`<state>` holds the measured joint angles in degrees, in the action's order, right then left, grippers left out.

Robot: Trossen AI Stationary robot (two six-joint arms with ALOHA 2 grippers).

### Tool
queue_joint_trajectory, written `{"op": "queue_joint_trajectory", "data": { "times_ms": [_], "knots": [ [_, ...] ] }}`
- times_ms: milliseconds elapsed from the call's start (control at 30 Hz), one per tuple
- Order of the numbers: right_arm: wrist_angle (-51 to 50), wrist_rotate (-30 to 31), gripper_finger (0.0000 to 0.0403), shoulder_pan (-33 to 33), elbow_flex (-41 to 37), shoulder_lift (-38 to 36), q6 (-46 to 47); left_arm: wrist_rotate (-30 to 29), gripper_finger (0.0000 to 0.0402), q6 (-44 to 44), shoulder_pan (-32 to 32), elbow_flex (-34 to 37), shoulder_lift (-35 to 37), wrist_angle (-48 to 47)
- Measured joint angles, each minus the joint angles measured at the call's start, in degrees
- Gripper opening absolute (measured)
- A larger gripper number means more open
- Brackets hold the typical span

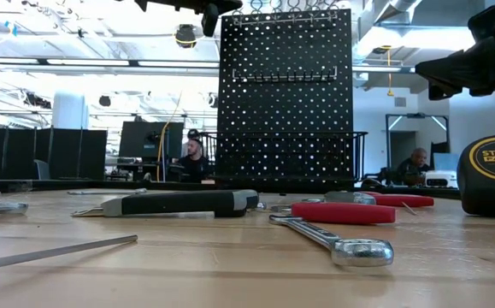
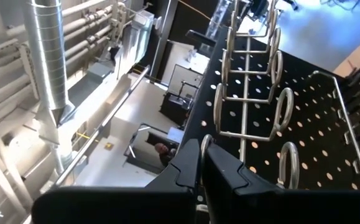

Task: Hang tools onto peg board
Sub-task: Hang the hook on the pegboard

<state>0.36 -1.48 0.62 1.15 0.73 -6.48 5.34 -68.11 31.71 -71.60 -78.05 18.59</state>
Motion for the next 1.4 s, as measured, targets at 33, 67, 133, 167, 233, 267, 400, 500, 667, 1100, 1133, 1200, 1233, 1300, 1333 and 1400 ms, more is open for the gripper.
{"op": "queue_joint_trajectory", "data": {
  "times_ms": [33,67,133,167,233,267,400,500,667,1100,1133,1200,1233,1300,1333,1400],
  "knots": [
    [0.0,0.0,0.0027,0.0,0.0,0.0,0.0,0.2,0.0006,0.5,0.2,-0.2,0.0,0.0],
    [0.0,0.0,0.0027,0.0,0.0,0.0,0.0,0.2,0.0006,0.8,0.4,-0.5,0.0,-0.2],
    [0.0,0.0,0.0027,0.0,0.0,0.0,0.0,0.1,0.0006,1.7,0.7,-1.1,-0.1,-0.5],
    [0.0,0.0,0.0027,0.0,0.0,0.0,0.0,0.1,0.0006,2.2,0.9,-1.4,-0.1,-0.6],
    [0.0,0.0,0.0027,0.0,0.0,0.0,0.0,0.0,0.0006,2.4,1.2,-2.2,-0.1,-1.0],
    [0.0,0.0,0.0027,0.0,0.0,0.0,0.0,-0.1,0.0006,2.2,1.4,-2.8,-0.1,-0.9],
    [0.0,0.0,0.0027,0.0,0.0,0.0,0.0,-0.1,0.0006,3.7,2.0,-3.8,0.2,-1.8],
    [0.0,0.0,0.0027,0.0,0.0,0.0,0.0,-0.1,0.0006,6.0,2.1,-3.8,0.0,-2.3],
    [0.0,0.0,0.0027,0.0,0.0,0.0,0.0,-0.1,0.0006,8.7,2.1,-3.8,0.1,-5.0],
    [0.0,0.0,0.0027,0.0,0.0,0.0,0.0,-1.1,0.0006,12.7,2.3,-3.8,0.1,-6.5],
    [0.0,0.0,0.0027,0.0,0.0,0.0,0.0,-1.1,0.0006,13.1,2.3,-3.8,0.1,-6.4],
    [0.0,0.0,0.0027,0.0,0.0,0.0,0.0,-1.2,0.0006,14.1,2.4,-3.7,0.1,-5.9],
    [0.0,0.0,0.0027,0.0,0.0,0.0,0.0,-1.2,0.0006,14.7,2.5,-3.7,0.1,-5.5],
    [0.0,0.0,0.0027,0.0,0.0,0.0,0.0,-1.1,0.0006,15.6,2.8,-3.7,0.1,-4.8],
    [0.0,0.0,0.0027,0.0,0.0,0.0,0.0,-1.1,0.0006,16.1,2.9,-3.7,0.1,-4.7],
    [0.0,0.0,0.0027,0.0,0.0,0.0,0.0,-1.1,0.0006,17.2,3.4,-3.7,0.1,-4.6]
  ]
}}
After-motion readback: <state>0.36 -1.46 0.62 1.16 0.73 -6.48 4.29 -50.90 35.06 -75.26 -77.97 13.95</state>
